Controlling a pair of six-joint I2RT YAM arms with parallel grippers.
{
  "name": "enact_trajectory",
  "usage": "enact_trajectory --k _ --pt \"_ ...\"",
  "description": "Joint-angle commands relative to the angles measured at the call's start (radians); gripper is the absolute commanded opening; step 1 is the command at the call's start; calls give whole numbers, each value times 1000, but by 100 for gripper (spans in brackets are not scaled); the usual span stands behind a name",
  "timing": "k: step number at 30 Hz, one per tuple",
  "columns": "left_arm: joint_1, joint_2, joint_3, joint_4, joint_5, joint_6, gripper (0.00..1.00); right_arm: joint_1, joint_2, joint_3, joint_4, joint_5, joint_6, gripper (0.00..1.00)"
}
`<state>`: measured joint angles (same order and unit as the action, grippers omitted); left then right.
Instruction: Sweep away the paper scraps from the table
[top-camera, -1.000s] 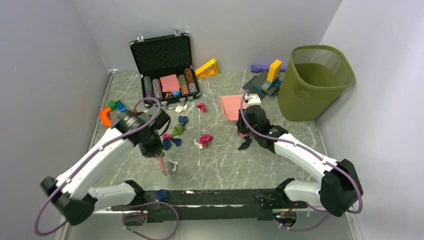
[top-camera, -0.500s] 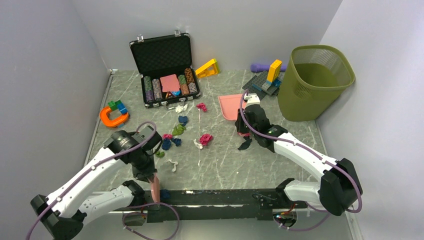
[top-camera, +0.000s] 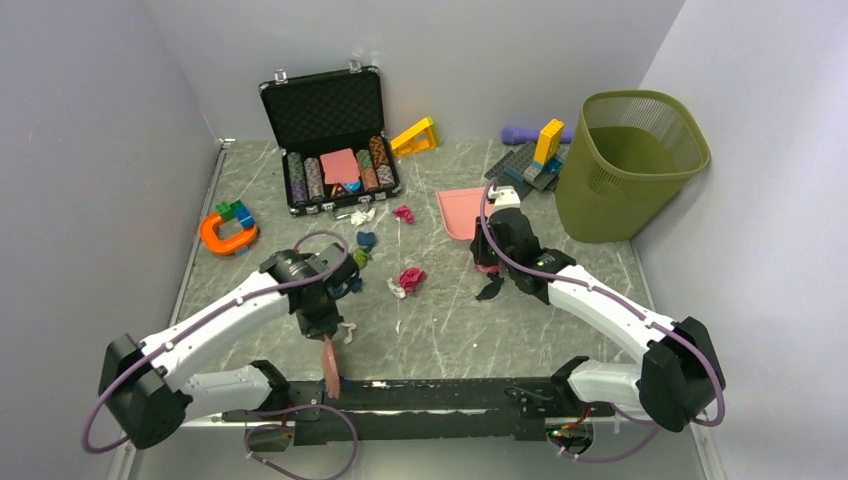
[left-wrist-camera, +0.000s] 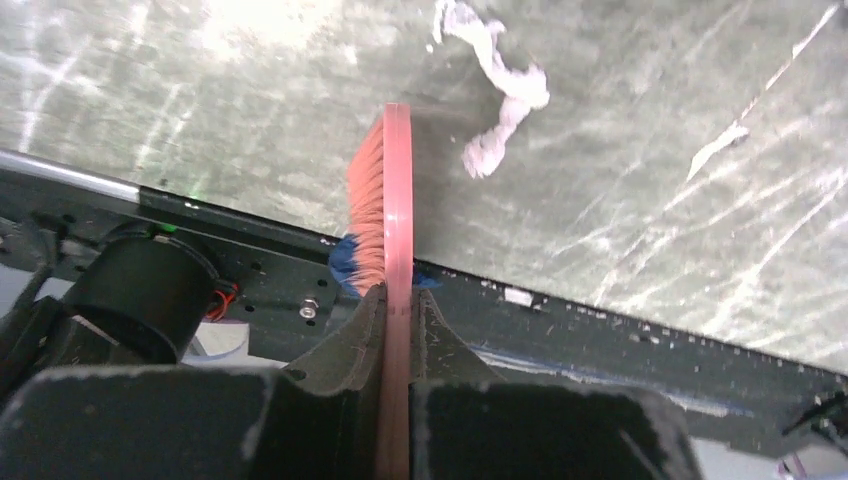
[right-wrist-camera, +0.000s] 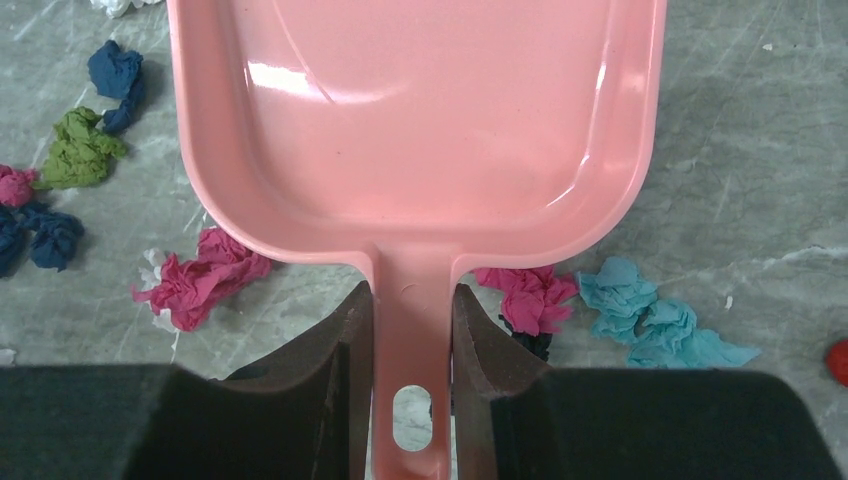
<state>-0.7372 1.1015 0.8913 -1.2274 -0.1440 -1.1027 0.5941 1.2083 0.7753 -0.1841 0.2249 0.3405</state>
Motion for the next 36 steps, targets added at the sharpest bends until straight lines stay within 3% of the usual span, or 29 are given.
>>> enact_trajectory --k 1,5,8,12,15,20,26,30,36 --pt "-31 78 184 35 -268 -159 0 0 -33 54 4 4 -3 0" --pt "-70 154 456 -239 -394 -200 0 0 -35 60 -9 11 -7 0" --pt "-71 179 545 -342 -406 -181 0 -1 -30 62 -8 12 -6 0" --pt "-71 137 539 -316 -375 -117 0 0 -18 69 -11 8 -6 0" --pt "-64 129 533 -342 -454 -76 0 -2 -13 71 -12 6 -6 0" --pt "50 187 490 -336 -534 34 0 0 -11 83 -27 -6 -12 0" --pt "120 320 412 -135 -481 210 0 0 -28 86 -60 15 -18 0" --pt "114 389 380 121 -255 382 0 0 -24 95 -95 10 -23 0" --pt "42 450 531 173 -165 453 0 -1 -32 94 -145 29 -15 0"
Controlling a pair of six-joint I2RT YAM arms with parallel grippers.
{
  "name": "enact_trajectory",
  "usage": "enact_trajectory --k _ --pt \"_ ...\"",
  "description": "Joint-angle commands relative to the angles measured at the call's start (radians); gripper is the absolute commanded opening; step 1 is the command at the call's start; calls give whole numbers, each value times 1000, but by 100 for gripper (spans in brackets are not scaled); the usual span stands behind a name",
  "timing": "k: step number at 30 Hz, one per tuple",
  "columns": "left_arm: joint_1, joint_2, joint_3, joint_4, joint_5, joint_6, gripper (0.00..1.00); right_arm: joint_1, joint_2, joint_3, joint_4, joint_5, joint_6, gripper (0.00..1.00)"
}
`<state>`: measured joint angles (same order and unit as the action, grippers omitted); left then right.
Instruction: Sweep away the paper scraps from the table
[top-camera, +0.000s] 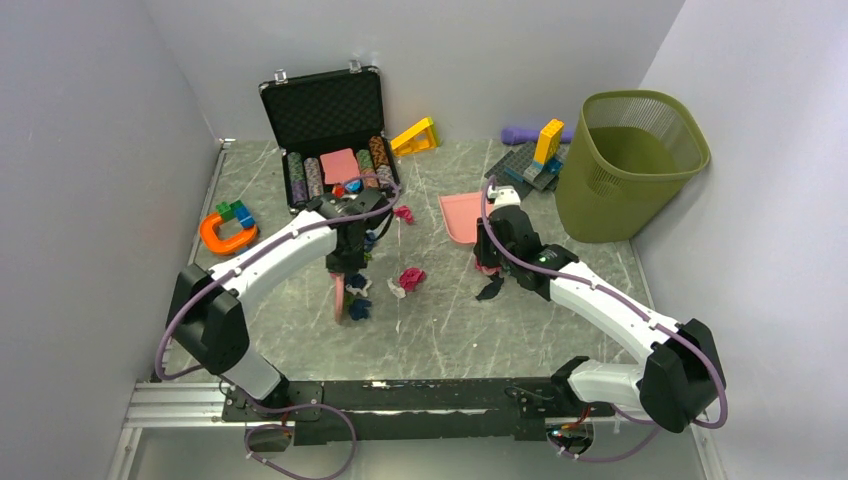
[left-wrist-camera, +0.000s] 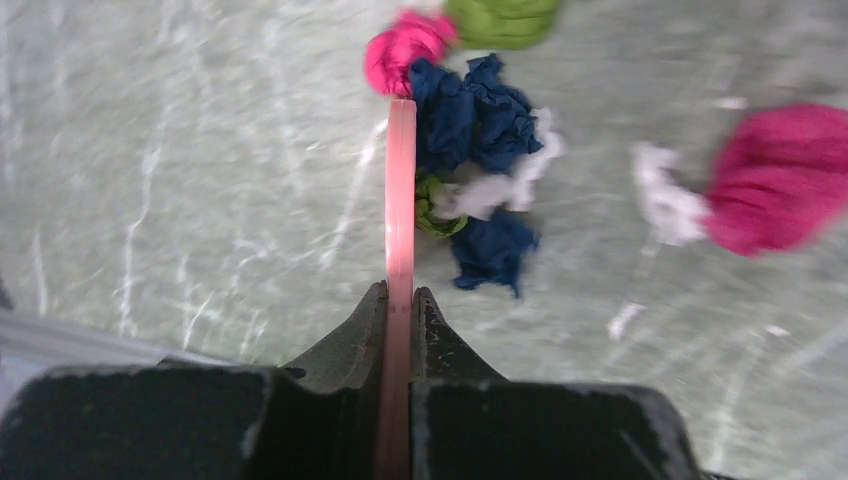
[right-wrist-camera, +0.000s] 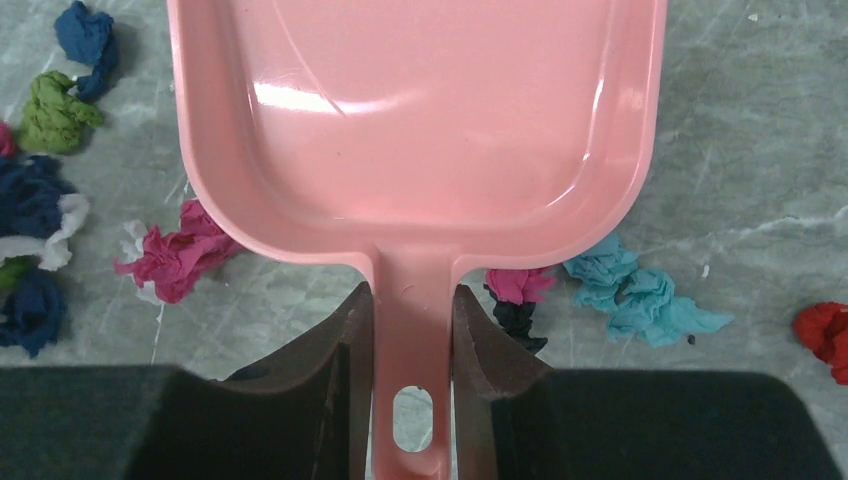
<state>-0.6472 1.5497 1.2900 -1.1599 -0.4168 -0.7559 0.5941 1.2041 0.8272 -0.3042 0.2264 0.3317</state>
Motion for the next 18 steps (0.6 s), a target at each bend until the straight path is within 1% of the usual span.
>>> enact_trajectory --k 1,3,7,9,10,12,13,14,15,17,18 --pt "-54 4 161 93 118 118 0 -1 -34 39 -28 34 -6 0" --pt "-57 7 226 30 85 122 0 -1 -48 34 -38 50 0 0" --pt "-58 12 348 -125 -101 113 0 0 -75 39 -81 145 42 0" --pt "-57 2 379 -131 -131 141 0 0 -86 47 -114 214 69 0" --pt "-57 -9 382 -99 -103 177 0 0 -89 59 -137 253 86 0" --pt "-58 -40 365 14 18 238 0 0 -87 98 -219 356 135 0" --pt "-58 -57 345 84 99 263 0 -1 -84 126 -265 437 169 0" --pt "-58 -78 315 179 225 280 0 -1 -79 155 -323 496 211 0" --pt "-58 -94 279 271 317 287 0 0 -75 183 -376 538 254 0" --pt "-62 -108 220 444 462 273 0 -1 -68 237 -506 653 337 0" --pt "-64 -103 197 521 520 255 0 -2 -68 262 -548 688 368 0"
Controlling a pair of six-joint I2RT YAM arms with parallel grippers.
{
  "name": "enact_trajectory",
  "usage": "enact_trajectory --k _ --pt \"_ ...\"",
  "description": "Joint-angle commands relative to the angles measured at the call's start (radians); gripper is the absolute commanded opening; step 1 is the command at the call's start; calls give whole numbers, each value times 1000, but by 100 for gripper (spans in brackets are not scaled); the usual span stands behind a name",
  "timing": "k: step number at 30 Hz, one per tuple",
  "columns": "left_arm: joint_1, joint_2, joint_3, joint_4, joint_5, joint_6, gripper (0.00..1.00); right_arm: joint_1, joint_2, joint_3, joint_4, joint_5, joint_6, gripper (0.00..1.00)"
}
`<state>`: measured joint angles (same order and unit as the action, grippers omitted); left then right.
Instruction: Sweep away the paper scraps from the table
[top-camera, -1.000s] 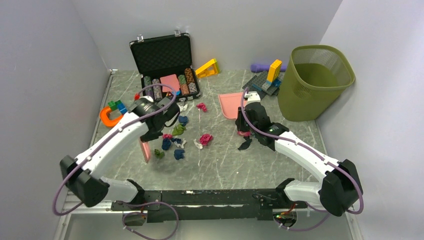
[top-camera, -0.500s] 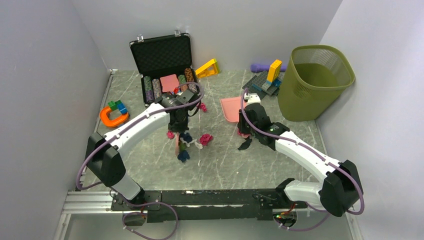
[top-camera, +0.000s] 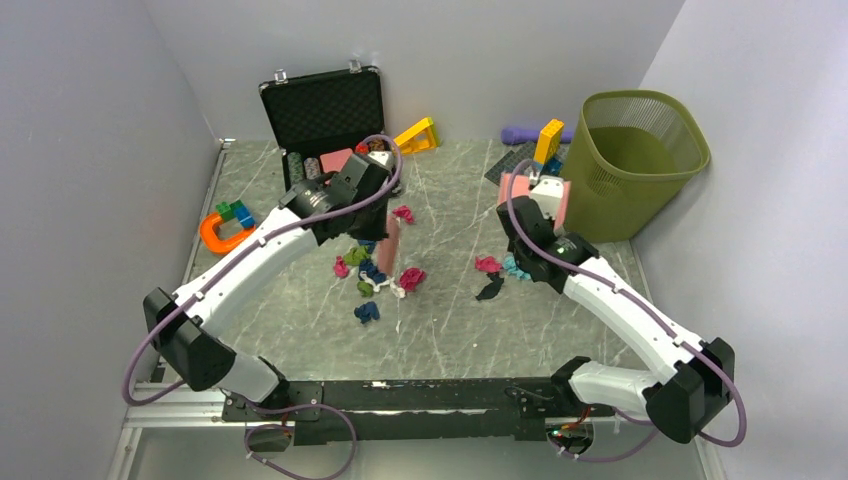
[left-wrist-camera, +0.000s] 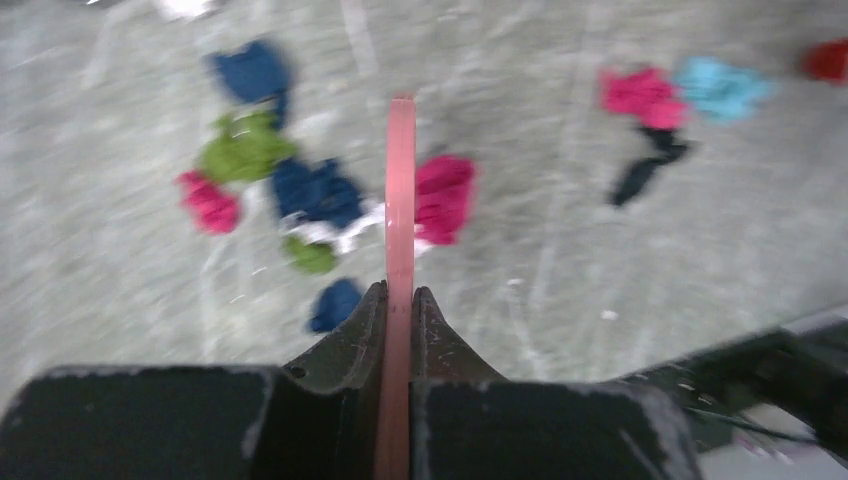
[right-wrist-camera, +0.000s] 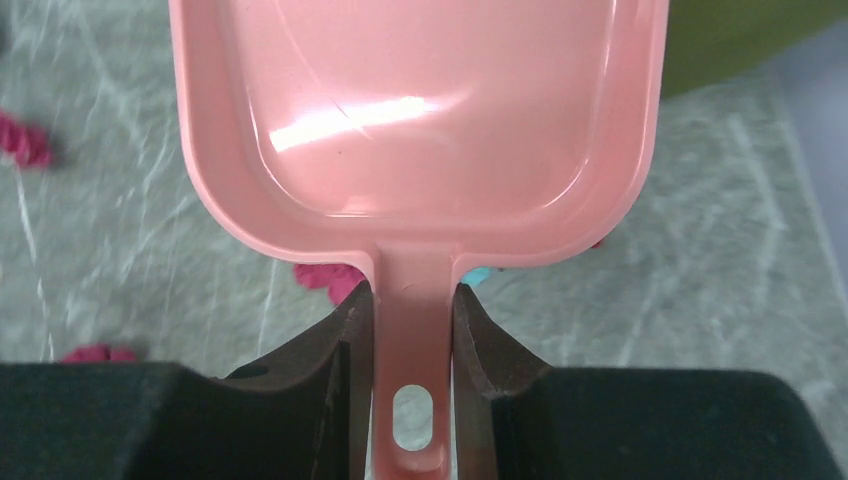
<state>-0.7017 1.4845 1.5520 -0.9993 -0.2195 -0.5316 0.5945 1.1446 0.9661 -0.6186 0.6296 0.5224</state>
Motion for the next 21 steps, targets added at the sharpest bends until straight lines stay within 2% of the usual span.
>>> enact_trajectory --k 1,4,10,13,21 --pt "-15 -23 -81 440 376 9 0 -4 -10 147 -281 315 209 0" --pt "-48 77 -58 601 492 -46 0 -8 -24 209 -392 385 303 0" --pt "-116 329 55 922 655 -219 0 -28 -69 285 -478 431 360 0" --pt "-150 441 84 1080 661 -292 0 -28 -84 308 -506 444 381 0" --pt "-229 766 292 1316 713 -498 0 -29 -141 311 -455 431 345 0"
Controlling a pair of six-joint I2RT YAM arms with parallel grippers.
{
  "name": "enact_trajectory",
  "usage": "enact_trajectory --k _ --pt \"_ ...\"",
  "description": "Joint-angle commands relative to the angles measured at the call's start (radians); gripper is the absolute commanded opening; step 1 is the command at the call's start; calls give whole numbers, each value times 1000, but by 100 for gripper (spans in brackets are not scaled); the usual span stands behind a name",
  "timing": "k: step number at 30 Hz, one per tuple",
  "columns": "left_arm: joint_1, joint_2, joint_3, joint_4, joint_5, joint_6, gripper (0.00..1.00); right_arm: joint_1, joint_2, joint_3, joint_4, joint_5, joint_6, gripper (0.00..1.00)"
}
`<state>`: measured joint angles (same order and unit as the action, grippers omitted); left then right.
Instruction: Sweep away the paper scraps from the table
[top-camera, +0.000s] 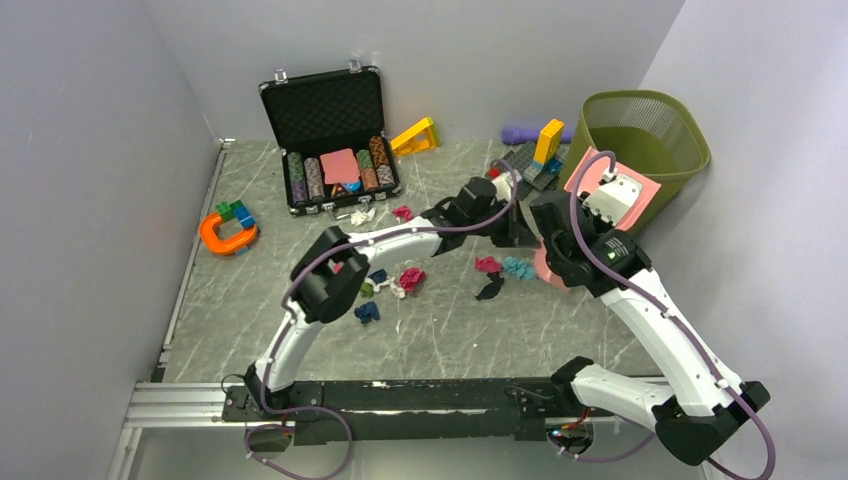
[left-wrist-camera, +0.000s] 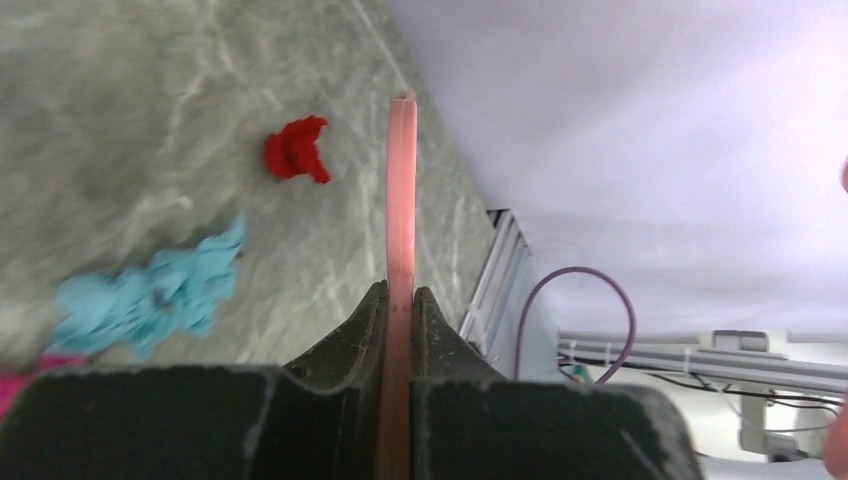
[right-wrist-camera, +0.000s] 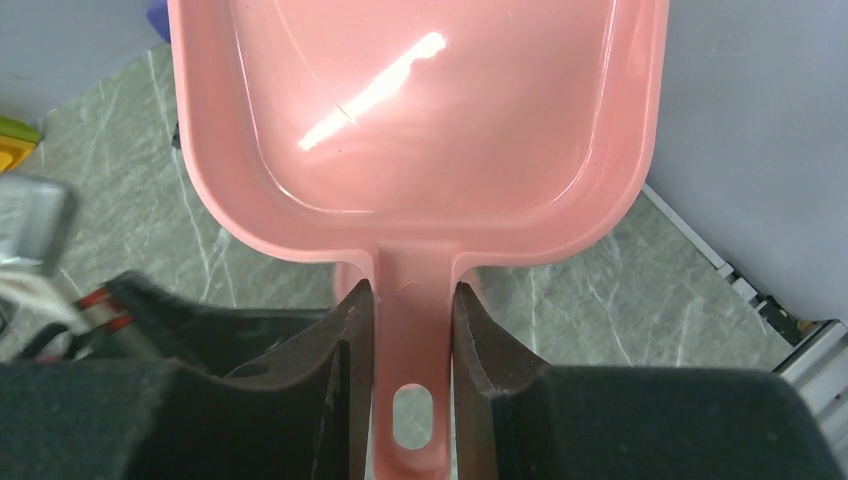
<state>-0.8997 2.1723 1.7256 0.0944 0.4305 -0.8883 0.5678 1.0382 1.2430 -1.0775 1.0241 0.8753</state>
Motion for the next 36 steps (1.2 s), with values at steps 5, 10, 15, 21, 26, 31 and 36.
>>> enact_trajectory --k 5,10,15,21,26,31,36 --pt "-64 206 285 94 4 -172 0 -2 -25 36 -3 34 -3 0" --pt "-73 202 260 -129 -193 -164 0 -3 -32 26 -3 29 4 0" --pt "-59 185 280 -484 -348 -105 0 -3 -49 -4 29 12 -13 0" --pt "-12 -164 -108 -596 -527 16 0 -2 -54 -63 99 -62 -60 0" --pt "51 -465 -421 -566 -486 118 0 -2 -73 -140 236 -189 -163 0" --pt "53 -643 -416 -686 -468 211 0 -2 -35 -146 264 -262 -215 0" --pt "57 -683 -389 -604 -391 278 0 -2 2 -160 259 -318 -224 0"
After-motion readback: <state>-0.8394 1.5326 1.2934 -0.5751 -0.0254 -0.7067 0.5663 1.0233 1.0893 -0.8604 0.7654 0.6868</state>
